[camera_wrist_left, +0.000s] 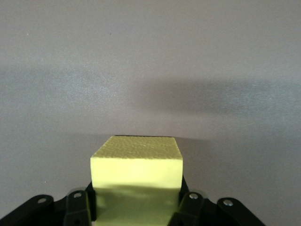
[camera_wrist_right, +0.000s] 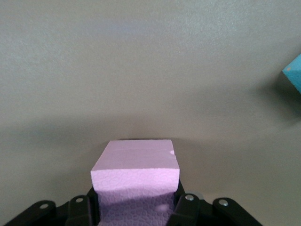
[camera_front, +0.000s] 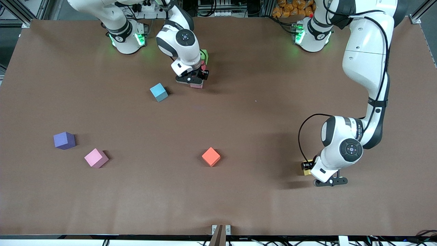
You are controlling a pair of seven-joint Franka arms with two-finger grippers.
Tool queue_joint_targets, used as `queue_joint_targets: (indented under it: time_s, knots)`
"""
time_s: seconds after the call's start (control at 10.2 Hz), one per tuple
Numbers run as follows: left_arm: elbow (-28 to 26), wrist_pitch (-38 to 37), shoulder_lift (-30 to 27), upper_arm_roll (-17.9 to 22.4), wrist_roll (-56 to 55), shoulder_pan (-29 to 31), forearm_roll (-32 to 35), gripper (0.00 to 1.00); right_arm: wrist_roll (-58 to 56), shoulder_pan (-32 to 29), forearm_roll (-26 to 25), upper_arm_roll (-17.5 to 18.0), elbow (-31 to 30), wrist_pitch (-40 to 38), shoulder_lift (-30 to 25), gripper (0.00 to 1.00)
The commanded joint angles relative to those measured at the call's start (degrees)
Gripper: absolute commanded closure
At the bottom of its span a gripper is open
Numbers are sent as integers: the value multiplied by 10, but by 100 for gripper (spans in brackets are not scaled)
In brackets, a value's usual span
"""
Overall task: Arrange blocks into number 1
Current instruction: 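Grasp the yellow block with the left gripper while the right gripper lifts lavender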
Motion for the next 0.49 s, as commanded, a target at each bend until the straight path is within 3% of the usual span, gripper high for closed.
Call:
queue_joint_targets:
  time_s: [0.0, 0.39]
  knots:
    - [-16, -5, -34, -7, -17, -20, -9, 100, 11, 7, -13, 0, -4, 10, 4, 100]
    - [-30, -85, -90, -13, -154, -110, -14, 100, 11, 11, -25, 0, -3, 13, 17, 98]
